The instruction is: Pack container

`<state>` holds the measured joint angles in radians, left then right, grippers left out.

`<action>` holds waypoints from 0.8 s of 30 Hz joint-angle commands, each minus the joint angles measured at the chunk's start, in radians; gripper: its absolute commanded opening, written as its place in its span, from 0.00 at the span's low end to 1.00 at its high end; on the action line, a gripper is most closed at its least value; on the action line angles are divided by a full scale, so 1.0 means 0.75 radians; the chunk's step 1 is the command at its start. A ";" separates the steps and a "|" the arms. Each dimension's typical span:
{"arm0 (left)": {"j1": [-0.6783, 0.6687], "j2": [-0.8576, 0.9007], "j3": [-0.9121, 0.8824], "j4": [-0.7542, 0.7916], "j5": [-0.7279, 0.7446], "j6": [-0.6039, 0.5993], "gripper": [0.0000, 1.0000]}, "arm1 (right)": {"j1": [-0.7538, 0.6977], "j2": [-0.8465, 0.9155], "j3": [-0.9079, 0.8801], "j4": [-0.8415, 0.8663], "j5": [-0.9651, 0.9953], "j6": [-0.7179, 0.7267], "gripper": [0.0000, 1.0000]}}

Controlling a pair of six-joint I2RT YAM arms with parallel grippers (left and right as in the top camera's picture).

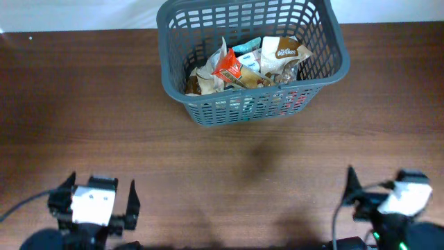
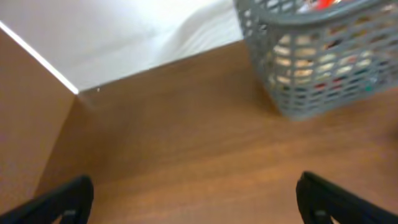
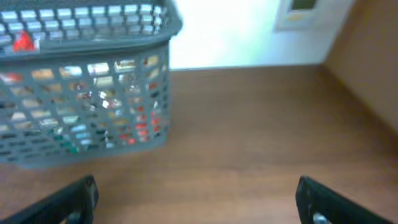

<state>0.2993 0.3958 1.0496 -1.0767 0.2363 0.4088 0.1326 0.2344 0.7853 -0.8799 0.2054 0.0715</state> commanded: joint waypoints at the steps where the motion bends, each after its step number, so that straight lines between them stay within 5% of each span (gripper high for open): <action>1: -0.007 -0.004 -0.121 0.121 -0.047 -0.041 0.99 | -0.004 0.045 -0.159 0.113 -0.163 0.016 0.99; 13: -0.007 -0.004 -0.375 0.415 -0.068 -0.040 0.99 | -0.004 0.127 -0.280 0.265 -0.339 0.001 0.99; 18: -0.007 -0.004 -0.403 0.504 -0.067 -0.040 0.99 | -0.003 0.156 -0.367 0.232 -0.340 -0.457 0.99; 24: -0.007 -0.004 -0.403 0.504 -0.067 -0.040 0.99 | -0.003 0.165 -0.390 0.231 -0.375 -0.464 0.99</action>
<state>0.2993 0.3965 0.7570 -0.7055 0.1963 0.3916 0.1326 0.3607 0.4919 -0.7113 -0.0509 -0.2157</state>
